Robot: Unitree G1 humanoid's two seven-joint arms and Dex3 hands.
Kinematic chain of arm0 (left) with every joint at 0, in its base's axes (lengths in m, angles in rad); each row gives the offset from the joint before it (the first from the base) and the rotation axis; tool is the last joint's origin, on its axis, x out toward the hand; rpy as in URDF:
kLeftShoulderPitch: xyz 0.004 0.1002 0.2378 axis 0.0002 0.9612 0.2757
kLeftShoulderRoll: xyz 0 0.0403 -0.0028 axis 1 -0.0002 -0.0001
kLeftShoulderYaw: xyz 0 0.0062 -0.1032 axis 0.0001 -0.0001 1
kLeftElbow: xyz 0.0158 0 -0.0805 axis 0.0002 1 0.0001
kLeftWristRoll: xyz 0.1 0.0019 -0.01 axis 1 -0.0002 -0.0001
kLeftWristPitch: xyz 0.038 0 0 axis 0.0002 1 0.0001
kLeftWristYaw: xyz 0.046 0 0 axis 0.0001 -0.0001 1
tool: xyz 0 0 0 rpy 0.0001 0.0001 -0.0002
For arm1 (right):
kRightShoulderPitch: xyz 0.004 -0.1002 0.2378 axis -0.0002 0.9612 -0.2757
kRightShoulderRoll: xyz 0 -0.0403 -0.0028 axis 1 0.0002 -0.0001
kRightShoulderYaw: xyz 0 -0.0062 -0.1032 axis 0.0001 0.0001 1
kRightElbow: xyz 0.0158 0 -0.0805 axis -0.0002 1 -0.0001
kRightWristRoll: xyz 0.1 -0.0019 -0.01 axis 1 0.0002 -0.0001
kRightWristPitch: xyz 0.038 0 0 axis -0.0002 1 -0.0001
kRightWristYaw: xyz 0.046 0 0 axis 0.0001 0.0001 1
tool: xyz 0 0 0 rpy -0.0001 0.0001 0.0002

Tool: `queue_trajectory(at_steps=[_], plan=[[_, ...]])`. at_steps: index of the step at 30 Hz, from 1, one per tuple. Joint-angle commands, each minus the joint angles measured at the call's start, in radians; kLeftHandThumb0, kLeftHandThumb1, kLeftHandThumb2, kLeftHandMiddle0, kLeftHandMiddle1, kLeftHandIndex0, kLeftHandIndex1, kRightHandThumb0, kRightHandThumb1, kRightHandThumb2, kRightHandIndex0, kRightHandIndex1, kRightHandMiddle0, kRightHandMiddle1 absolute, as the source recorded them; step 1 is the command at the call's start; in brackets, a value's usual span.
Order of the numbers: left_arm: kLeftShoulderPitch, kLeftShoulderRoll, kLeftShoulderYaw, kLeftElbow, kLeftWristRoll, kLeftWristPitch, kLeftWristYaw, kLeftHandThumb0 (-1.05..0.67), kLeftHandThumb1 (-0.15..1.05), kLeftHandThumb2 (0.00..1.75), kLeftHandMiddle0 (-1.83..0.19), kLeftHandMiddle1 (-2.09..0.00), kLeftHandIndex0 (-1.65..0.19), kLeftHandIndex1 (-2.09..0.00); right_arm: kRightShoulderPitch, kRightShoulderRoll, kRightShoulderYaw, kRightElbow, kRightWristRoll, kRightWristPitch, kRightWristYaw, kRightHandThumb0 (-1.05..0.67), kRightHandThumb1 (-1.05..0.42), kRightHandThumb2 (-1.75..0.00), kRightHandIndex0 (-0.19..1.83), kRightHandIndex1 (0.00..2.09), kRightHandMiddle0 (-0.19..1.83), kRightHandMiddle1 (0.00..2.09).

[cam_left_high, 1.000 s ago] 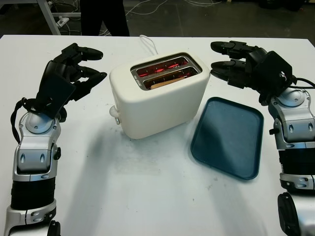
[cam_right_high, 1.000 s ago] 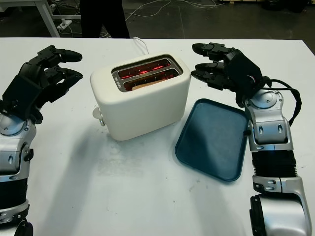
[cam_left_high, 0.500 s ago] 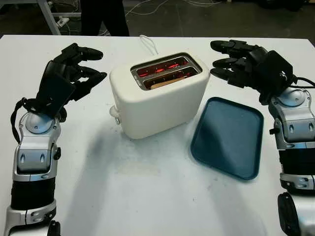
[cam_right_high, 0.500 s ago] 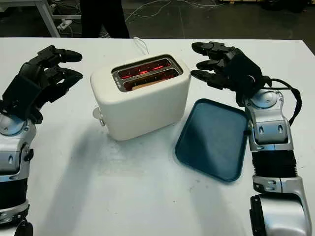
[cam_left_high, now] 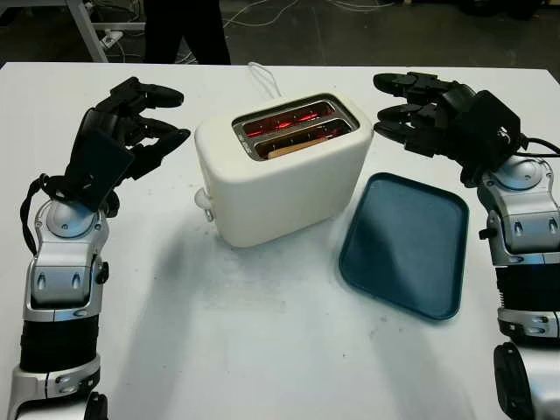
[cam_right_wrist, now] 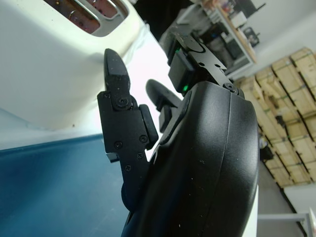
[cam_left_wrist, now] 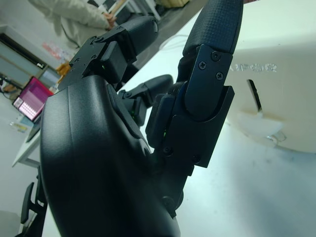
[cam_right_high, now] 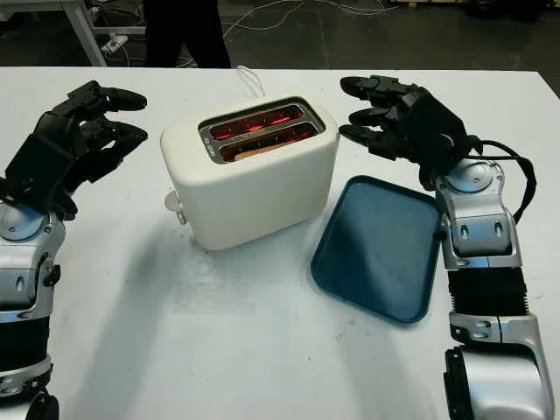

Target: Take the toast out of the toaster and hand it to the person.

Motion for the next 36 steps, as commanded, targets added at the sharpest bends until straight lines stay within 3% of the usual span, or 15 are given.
queue_trajectory(at_steps=[1,36], plan=[[-0.003,0.002,-0.001,-0.001,-0.004,-0.002,0.002,-0.93,0.92,0.01,-0.42,-1.14,-0.37,-0.95,-0.005,-0.004,-0.007,-0.021,0.015,0.004,0.005,-0.26,-0.92,-0.10,0.19,0.84,0.51,0.01],[0.005,0.002,0.002,-0.009,-0.008,-0.003,0.003,-0.91,0.92,0.01,-0.40,-1.13,-0.36,-0.93,0.001,-0.012,0.005,-0.034,0.008,0.002,-0.002,-0.25,-0.92,-0.11,0.17,0.88,0.51,0.00]])
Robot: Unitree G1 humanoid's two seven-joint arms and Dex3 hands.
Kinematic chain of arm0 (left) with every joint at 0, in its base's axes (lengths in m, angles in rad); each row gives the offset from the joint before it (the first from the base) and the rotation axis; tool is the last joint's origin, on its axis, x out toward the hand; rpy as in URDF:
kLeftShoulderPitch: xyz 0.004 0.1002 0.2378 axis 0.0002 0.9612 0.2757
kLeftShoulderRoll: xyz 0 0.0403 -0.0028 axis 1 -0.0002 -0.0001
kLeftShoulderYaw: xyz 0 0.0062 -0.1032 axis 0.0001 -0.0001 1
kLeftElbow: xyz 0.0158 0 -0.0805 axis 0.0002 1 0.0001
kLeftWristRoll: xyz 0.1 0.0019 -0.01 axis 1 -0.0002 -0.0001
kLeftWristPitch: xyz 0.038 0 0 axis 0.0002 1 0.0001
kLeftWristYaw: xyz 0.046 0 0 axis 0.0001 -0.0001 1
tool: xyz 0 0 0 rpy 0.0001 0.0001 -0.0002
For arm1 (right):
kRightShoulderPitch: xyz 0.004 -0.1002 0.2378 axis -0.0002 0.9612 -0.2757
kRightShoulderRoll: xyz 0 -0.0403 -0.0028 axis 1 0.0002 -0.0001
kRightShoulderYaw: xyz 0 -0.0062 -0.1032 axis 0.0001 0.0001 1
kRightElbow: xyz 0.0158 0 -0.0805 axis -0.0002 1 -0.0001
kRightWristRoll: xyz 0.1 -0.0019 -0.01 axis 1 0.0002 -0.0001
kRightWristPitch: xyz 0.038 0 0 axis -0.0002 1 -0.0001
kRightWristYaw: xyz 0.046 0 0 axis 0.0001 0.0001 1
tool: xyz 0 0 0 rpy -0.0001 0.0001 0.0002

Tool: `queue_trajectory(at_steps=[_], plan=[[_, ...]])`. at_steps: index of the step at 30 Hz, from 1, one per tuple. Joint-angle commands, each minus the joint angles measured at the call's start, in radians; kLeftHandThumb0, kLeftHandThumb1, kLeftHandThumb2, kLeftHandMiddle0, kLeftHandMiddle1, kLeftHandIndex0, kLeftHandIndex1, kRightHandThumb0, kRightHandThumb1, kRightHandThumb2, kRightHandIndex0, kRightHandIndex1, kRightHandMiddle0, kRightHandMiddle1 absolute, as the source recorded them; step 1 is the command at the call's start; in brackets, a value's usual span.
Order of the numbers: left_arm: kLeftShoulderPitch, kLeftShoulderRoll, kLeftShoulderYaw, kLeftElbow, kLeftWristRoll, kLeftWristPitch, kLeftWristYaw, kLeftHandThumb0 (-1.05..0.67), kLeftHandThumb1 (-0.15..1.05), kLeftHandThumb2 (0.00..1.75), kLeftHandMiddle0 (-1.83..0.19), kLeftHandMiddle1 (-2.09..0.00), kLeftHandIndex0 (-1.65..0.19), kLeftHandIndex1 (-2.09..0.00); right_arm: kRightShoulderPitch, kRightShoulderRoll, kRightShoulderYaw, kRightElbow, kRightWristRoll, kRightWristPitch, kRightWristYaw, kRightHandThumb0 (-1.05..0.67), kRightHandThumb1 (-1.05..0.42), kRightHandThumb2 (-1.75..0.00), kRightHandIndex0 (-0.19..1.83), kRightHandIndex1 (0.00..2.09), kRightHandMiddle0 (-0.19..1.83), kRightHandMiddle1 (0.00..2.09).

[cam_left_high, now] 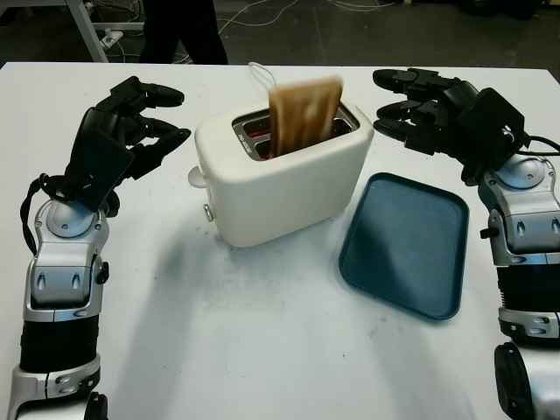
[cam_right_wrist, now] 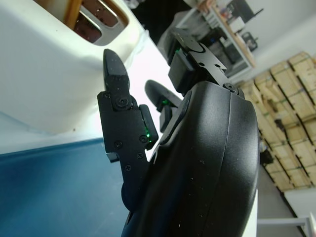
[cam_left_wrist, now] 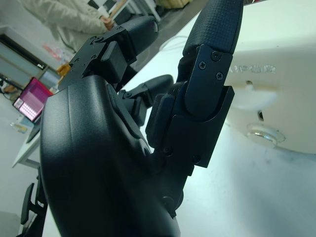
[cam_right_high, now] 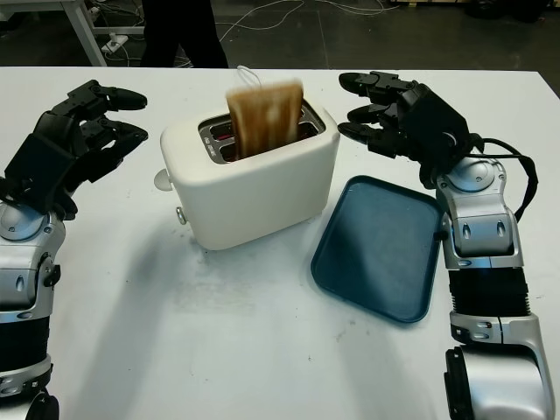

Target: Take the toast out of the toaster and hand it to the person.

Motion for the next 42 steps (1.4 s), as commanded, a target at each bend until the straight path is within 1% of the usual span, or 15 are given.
queue_trajectory(at_steps=[1,5,8,9,11,14,19,20,24,26,28,31,34,36,42], plan=[[0.005,0.002,0.003,-0.005,-0.005,-0.003,0.003,-0.91,0.92,0.01,-0.40,-1.12,-0.36,-0.93,-0.001,-0.010,0.005,-0.005,-0.008,-0.003,-0.001,-0.26,-0.92,-0.11,0.17,0.88,0.51,0.00],[0.006,0.002,0.002,-0.002,-0.004,-0.010,0.006,-0.92,0.92,0.01,-0.41,-1.12,-0.37,-0.93,-0.007,-0.010,0.004,0.007,-0.001,-0.010,0.005,-0.25,-0.92,-0.10,0.18,0.89,0.51,0.01],[0.005,0.005,-0.002,-0.001,0.004,-0.010,0.008,-0.91,0.92,0.01,-0.41,-1.12,-0.37,-0.93,-0.020,-0.036,0.020,-0.001,-0.028,-0.012,0.011,-0.26,-0.89,-0.06,0.19,0.88,0.53,0.02],[0.005,0.005,-0.003,0.000,0.005,-0.011,0.008,-0.91,0.92,0.01,-0.42,-1.12,-0.37,-0.93,-0.029,-0.052,0.033,0.004,-0.053,-0.032,0.010,-0.26,-0.88,-0.04,0.22,0.85,0.55,0.02],[0.002,0.001,0.001,0.005,-0.003,-0.012,0.006,-0.91,0.91,0.01,-0.42,-1.12,-0.37,-0.93,-0.054,-0.065,0.037,0.017,-0.067,-0.055,0.015,-0.26,-0.85,-0.01,0.35,0.70,0.60,0.04],[0.003,-0.002,0.001,0.003,-0.006,-0.016,0.008,-0.91,0.91,0.01,-0.41,-1.13,-0.37,-0.94,-0.117,-0.058,0.022,0.060,-0.059,-0.132,0.001,-0.25,-0.79,0.00,0.45,0.67,0.66,0.06],[0.011,0.000,0.002,-0.016,-0.004,0.006,0.012,-0.89,0.92,0.01,-0.41,-1.12,-0.36,-0.93,-0.278,-0.056,0.014,0.130,-0.041,-0.202,0.021,-0.08,-0.69,-0.01,0.53,0.66,0.73,0.09],[0.011,0.002,0.001,-0.015,-0.002,0.003,0.012,-0.89,0.92,0.00,-0.41,-1.12,-0.36,-0.93,-0.306,-0.051,0.017,0.139,-0.035,-0.207,0.028,-0.10,-0.66,-0.01,0.55,0.67,0.76,0.10],[0.012,0.004,-0.001,-0.012,0.003,-0.003,0.013,-0.90,0.92,0.01,-0.41,-1.12,-0.37,-0.92,-0.387,-0.040,0.059,0.132,-0.051,-0.252,0.053,-0.06,-0.56,-0.01,0.69,0.78,0.91,0.19],[0.010,0.004,0.000,-0.010,-0.001,-0.003,0.009,-0.89,0.92,0.01,-0.41,-1.12,-0.36,-0.92,-0.405,-0.040,0.088,0.131,-0.079,-0.287,0.052,-0.11,-0.53,0.00,0.73,0.82,0.96,0.22],[0.009,0.002,0.001,-0.006,-0.005,-0.002,0.010,-0.90,0.92,0.00,-0.41,-1.13,-0.37,-0.93,-0.418,-0.045,0.128,0.136,-0.126,-0.333,0.049,-0.28,-0.52,-0.01,0.76,0.83,0.98,0.24],[0.009,0.003,0.000,0.000,0.000,-0.010,0.013,-0.91,0.92,0.00,-0.41,-1.14,-0.37,-0.94,-0.424,-0.043,0.174,0.146,-0.173,-0.372,0.062,-0.40,-0.53,-0.01,0.77,0.82,0.99,0.24],[0.012,0.000,0.001,0.002,0.001,-0.018,0.016,-0.91,0.92,0.00,-0.42,-1.14,-0.37,-0.94,-0.422,-0.040,0.234,0.164,-0.247,-0.417,0.058,-0.44,-0.54,-0.01,0.78,0.78,0.98,0.24],[0.012,0.000,0.000,0.002,0.002,-0.020,0.018,-0.91,0.92,0.00,-0.42,-1.14,-0.37,-0.94,-0.421,-0.036,0.268,0.186,-0.292,-0.464,0.047,-0.47,-0.54,0.00,0.83,0.72,0.99,0.22],[0.012,0.003,0.000,0.003,0.001,-0.022,0.017,-0.91,0.92,0.01,-0.41,-1.15,-0.36,-0.95,-0.407,-0.019,0.310,0.243,-0.348,-0.558,0.041,-0.40,-0.57,-0.01,0.86,0.63,0.98,0.17]])
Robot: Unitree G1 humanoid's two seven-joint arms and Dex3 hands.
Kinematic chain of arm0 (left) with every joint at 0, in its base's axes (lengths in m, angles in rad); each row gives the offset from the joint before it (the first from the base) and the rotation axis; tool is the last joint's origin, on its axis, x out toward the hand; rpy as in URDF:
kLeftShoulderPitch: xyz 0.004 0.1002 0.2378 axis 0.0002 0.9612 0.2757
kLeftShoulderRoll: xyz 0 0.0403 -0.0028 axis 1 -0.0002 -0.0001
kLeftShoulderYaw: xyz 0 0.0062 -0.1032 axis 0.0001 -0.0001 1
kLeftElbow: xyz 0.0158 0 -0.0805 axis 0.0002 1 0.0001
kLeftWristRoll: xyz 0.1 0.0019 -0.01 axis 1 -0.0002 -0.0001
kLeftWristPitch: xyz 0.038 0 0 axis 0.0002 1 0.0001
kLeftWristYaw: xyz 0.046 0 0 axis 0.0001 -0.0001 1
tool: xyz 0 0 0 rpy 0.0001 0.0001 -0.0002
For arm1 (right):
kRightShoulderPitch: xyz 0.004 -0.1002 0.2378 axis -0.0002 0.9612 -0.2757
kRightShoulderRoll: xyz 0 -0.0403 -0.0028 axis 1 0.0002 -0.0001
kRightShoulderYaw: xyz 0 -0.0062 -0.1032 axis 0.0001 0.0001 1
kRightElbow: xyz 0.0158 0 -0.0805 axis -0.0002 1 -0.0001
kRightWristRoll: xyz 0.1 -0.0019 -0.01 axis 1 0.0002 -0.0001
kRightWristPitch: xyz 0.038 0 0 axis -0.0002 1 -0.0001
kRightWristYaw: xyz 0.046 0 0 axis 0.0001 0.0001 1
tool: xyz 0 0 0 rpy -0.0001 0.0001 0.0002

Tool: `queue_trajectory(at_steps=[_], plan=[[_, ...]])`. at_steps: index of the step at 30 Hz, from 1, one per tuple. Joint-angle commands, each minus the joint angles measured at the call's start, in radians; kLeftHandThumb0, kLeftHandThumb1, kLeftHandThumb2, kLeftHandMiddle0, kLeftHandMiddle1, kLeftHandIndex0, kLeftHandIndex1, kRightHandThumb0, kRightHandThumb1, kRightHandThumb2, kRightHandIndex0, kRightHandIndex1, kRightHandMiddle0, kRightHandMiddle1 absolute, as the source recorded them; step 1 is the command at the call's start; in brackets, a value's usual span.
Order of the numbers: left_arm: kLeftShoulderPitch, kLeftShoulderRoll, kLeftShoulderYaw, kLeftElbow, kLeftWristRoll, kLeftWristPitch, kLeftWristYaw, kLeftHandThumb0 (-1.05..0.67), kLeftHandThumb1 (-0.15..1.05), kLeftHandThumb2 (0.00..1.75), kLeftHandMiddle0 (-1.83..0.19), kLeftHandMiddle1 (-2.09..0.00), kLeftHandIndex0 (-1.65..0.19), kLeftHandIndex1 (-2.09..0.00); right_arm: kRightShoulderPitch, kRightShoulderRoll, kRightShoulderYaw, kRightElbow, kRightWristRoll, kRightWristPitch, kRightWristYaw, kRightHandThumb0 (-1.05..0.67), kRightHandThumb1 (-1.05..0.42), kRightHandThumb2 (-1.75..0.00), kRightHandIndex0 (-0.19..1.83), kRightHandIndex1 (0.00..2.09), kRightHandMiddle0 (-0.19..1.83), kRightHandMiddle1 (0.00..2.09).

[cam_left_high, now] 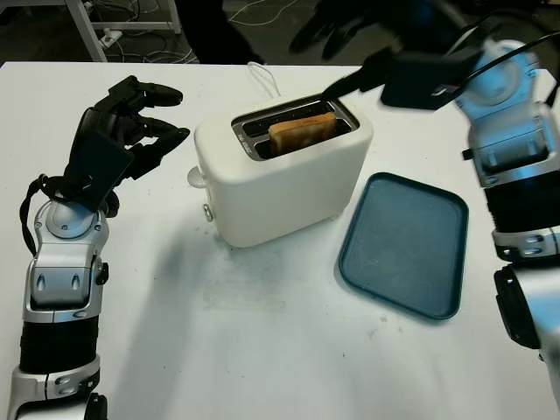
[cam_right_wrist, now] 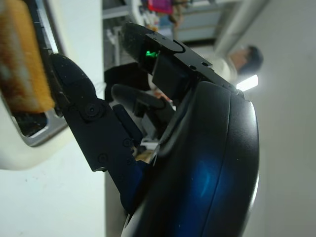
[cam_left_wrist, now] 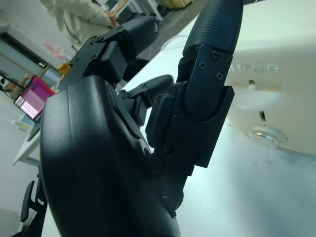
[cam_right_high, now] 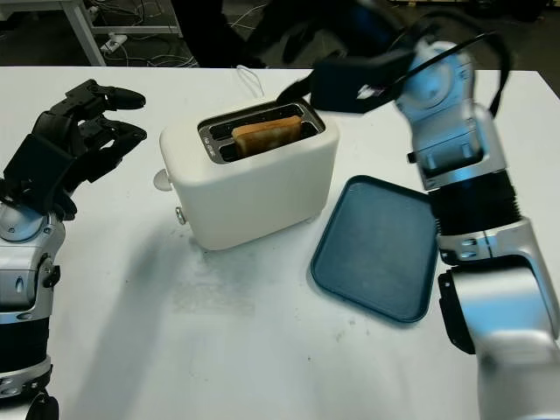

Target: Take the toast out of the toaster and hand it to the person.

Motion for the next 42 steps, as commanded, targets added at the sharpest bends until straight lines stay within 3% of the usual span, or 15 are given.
queue_trajectory(at_steps=[1,13,27,42], plan=[[0.008,0.002,0.001,0.000,0.002,-0.012,0.005,-0.91,0.92,0.01,-0.41,-1.15,-0.36,-0.95,0.001,0.008,0.015,0.018,-0.025,-0.036,-0.014,-0.41,-0.58,-0.01,0.85,0.62,0.99,0.16],[0.007,0.002,-0.003,0.011,0.005,-0.025,0.006,-0.92,0.92,0.01,-0.43,-1.14,-0.38,-0.94,0.007,0.019,0.045,0.070,-0.098,-0.105,-0.031,-0.46,-0.65,-0.01,0.79,0.63,0.98,0.12],[0.019,0.004,-0.003,0.000,0.018,-0.016,0.009,-0.92,0.92,0.01,-0.42,-1.10,-0.39,-0.89,0.020,0.019,0.073,0.098,-0.143,-0.136,-0.028,-0.35,-0.67,-0.01,0.75,0.59,0.97,0.07],[0.022,-0.002,-0.001,-0.006,0.014,-0.014,0.009,-0.90,0.92,0.00,-0.43,-1.08,-0.40,-0.86,0.030,0.018,0.088,0.132,-0.146,-0.187,-0.027,-0.28,-0.64,0.00,0.88,0.56,1.05,0.08]])
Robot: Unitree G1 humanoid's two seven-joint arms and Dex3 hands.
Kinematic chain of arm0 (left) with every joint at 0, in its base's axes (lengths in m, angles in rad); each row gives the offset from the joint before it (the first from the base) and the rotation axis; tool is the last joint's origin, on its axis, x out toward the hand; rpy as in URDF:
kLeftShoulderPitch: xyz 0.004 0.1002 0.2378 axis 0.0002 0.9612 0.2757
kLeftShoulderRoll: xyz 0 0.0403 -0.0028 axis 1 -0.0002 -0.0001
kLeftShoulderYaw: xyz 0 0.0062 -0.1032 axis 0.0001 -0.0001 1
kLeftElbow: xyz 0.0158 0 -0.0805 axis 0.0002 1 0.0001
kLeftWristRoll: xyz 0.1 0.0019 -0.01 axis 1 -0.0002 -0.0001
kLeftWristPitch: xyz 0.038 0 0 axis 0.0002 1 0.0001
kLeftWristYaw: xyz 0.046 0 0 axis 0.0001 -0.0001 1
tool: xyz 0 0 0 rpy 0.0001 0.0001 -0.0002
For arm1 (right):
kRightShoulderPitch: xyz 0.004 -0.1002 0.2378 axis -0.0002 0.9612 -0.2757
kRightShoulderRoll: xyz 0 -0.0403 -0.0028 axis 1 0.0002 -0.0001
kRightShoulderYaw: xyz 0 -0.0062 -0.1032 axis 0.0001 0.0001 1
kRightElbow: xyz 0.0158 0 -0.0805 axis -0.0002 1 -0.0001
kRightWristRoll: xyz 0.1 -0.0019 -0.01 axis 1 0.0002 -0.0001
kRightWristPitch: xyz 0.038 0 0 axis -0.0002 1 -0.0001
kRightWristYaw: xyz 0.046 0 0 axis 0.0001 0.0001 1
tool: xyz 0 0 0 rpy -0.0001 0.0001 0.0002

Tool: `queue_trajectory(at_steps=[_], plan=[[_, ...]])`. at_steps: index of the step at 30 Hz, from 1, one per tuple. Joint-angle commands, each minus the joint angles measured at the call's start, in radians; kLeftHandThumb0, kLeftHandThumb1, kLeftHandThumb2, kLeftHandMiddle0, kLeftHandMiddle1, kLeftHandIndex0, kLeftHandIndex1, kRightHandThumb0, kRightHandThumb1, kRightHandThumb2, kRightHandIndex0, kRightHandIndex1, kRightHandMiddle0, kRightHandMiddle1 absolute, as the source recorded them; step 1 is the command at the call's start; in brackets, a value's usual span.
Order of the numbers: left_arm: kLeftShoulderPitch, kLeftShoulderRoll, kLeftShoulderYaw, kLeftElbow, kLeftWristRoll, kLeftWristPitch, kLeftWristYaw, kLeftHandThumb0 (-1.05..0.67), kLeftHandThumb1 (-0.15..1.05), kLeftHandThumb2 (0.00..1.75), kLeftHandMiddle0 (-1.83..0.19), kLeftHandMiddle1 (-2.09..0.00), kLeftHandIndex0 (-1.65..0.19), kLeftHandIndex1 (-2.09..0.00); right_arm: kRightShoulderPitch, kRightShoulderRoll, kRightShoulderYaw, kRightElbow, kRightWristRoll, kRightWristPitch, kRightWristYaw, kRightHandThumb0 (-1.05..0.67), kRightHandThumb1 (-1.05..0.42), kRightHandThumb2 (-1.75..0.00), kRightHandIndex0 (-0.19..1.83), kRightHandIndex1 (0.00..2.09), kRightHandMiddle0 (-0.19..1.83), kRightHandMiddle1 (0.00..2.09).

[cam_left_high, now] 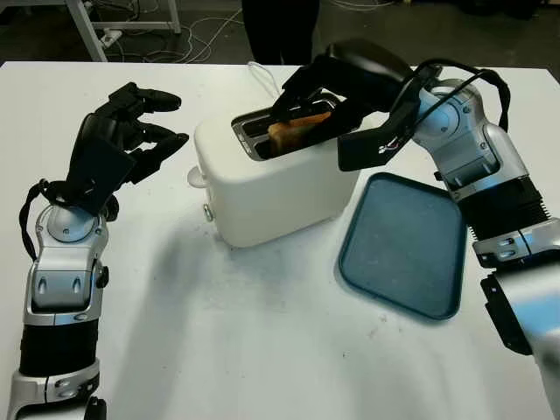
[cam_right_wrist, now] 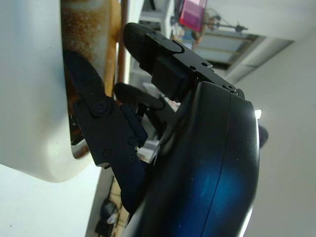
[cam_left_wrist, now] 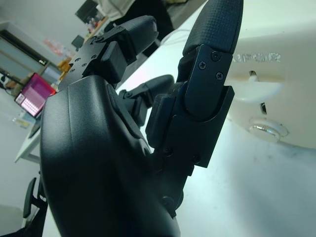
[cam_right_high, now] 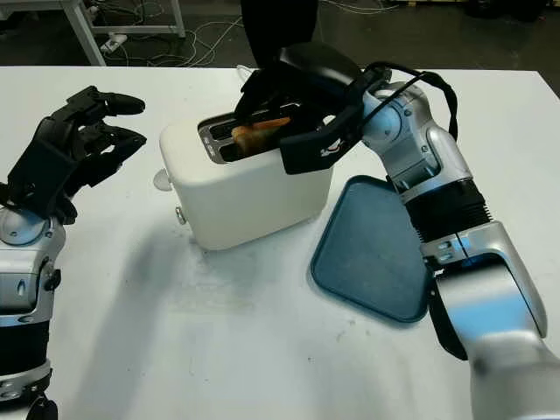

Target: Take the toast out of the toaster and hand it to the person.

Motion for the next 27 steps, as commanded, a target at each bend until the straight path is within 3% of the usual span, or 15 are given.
queue_trajectory(at_steps=[1,11,15,16,19,21,26,27], plan=[[0.007,-0.002,0.001,-0.006,-0.003,-0.012,0.004,-0.90,0.92,0.00,-0.43,-1.08,-0.40,-0.86,0.016,-0.001,0.010,0.007,-0.001,-0.023,0.010,-0.28,-0.64,0.00,0.89,0.56,1.06,0.08],[0.009,-0.001,-0.003,-0.004,0.005,-0.021,0.010,-0.89,0.91,0.00,-0.44,-1.08,-0.40,-0.87,0.030,0.003,0.028,-0.028,-0.004,0.071,0.102,-0.27,-0.68,-0.01,0.96,0.60,1.10,0.08],[0.009,-0.002,-0.002,-0.005,0.002,-0.018,0.010,-0.89,0.91,0.00,-0.44,-1.08,-0.41,-0.87,0.039,0.009,0.024,-0.043,0.008,0.094,0.114,-0.23,-0.70,0.00,1.03,0.92,1.23,0.18],[0.009,-0.002,-0.001,-0.001,0.000,-0.024,0.008,-0.88,0.91,0.00,-0.44,-1.08,-0.41,-0.87,0.041,0.011,0.022,-0.047,0.012,0.102,0.116,-0.24,-0.71,0.00,1.03,1.02,1.23,0.25],[0.010,-0.002,0.000,0.000,-0.002,-0.024,0.007,-0.89,0.91,0.00,-0.43,-1.08,-0.40,-0.87,0.043,0.008,0.028,-0.056,0.000,0.109,0.112,-0.34,-0.74,0.00,1.03,1.35,0.95,1.10],[0.010,-0.002,0.000,-0.005,-0.002,-0.017,0.008,-0.89,0.91,0.00,-0.43,-1.08,-0.40,-0.87,0.043,-0.001,0.039,-0.051,-0.026,0.084,0.089,-0.42,-0.77,-0.01,1.06,1.58,0.87,1.46],[0.010,-0.004,0.001,0.000,-0.004,-0.025,0.008,-0.89,0.91,0.00,-0.43,-1.09,-0.40,-0.87,0.042,-0.023,0.068,-0.018,-0.097,-0.019,-0.015,-0.47,-0.90,-0.05,1.15,1.74,0.88,1.72],[0.011,-0.004,0.001,-0.001,-0.003,-0.021,0.009,-0.89,0.91,0.00,-0.42,-1.09,-0.40,-0.87,0.042,-0.023,0.069,-0.006,-0.099,-0.037,-0.032,-0.47,-0.91,-0.14,1.18,1.74,0.89,1.73]])
